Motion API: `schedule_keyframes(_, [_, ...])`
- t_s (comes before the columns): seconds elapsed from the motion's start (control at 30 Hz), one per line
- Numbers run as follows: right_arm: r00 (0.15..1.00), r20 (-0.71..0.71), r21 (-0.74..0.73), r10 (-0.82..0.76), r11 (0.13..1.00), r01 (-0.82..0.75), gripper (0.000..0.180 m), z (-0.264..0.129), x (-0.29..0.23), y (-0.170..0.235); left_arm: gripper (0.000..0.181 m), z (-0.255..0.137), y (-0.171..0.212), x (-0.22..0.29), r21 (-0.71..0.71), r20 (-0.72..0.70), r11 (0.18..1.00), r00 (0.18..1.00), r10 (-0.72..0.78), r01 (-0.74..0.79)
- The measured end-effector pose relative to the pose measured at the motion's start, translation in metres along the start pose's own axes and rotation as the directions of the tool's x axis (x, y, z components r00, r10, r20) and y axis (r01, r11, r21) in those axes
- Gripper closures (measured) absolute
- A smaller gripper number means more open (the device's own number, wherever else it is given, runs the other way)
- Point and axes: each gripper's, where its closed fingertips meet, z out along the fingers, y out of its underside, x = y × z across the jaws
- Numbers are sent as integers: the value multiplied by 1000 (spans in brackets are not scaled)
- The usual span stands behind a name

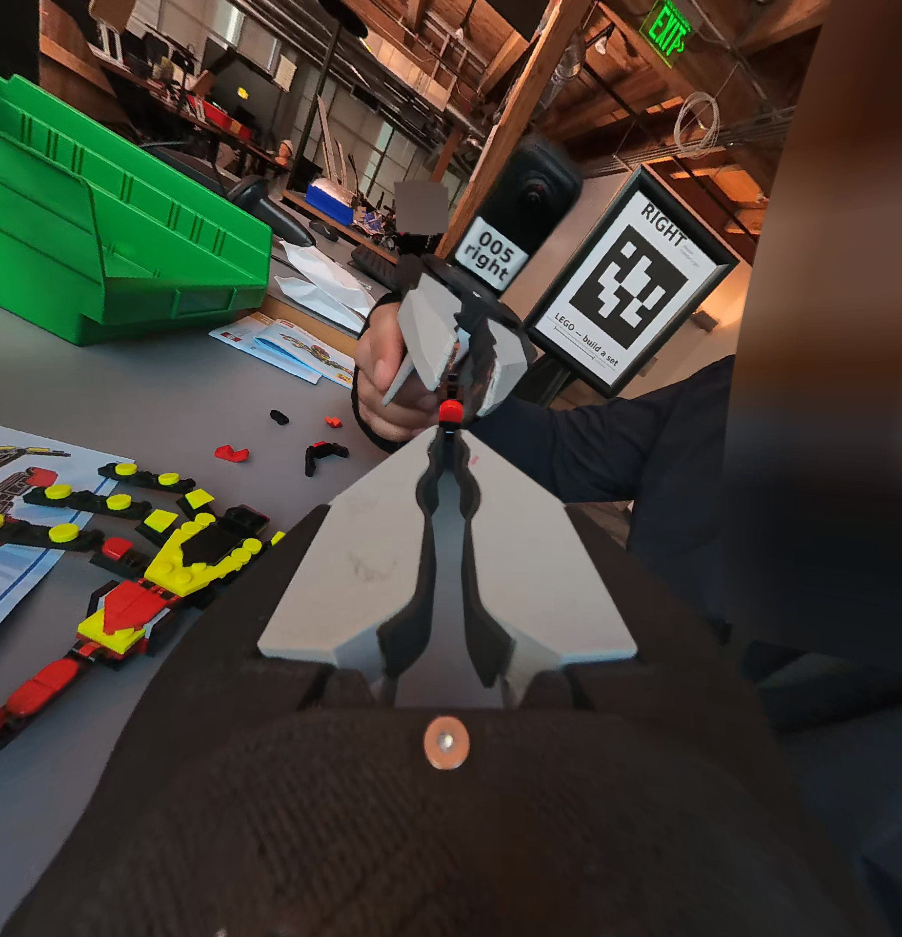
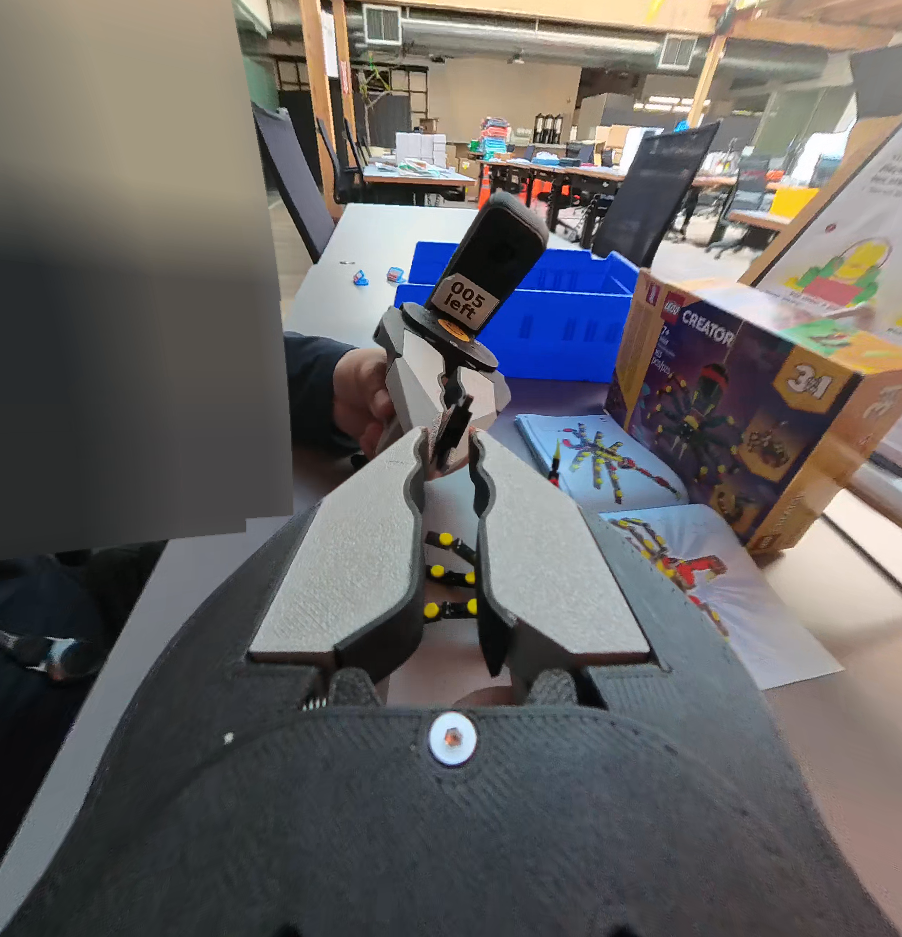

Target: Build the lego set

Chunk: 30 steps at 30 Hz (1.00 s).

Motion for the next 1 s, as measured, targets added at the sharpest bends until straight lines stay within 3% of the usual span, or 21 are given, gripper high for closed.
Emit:
schedule_keyframes(0.03, [999,13,-6,37,999,-37,169,1,0,1,181,1,1,1,-6,-2,1000,1000,4,-4])
schedule_keyframes(0.43, [981,109,-54,163,986,-158,175,2,-3,10,181,4,5,-2,-67,111,992,987,118,-111])
schedule_keyframes(0.67, [981,148,-133,122,986,-102,175,0,-11,21,181,3,17,-1,-205,154,958,960,233,-200])
schedule_keyframes(1.0, [981,175,-211,85,976,-47,176,-7,-17,42,181,7,37,-6,-300,150,933,956,253,-200])
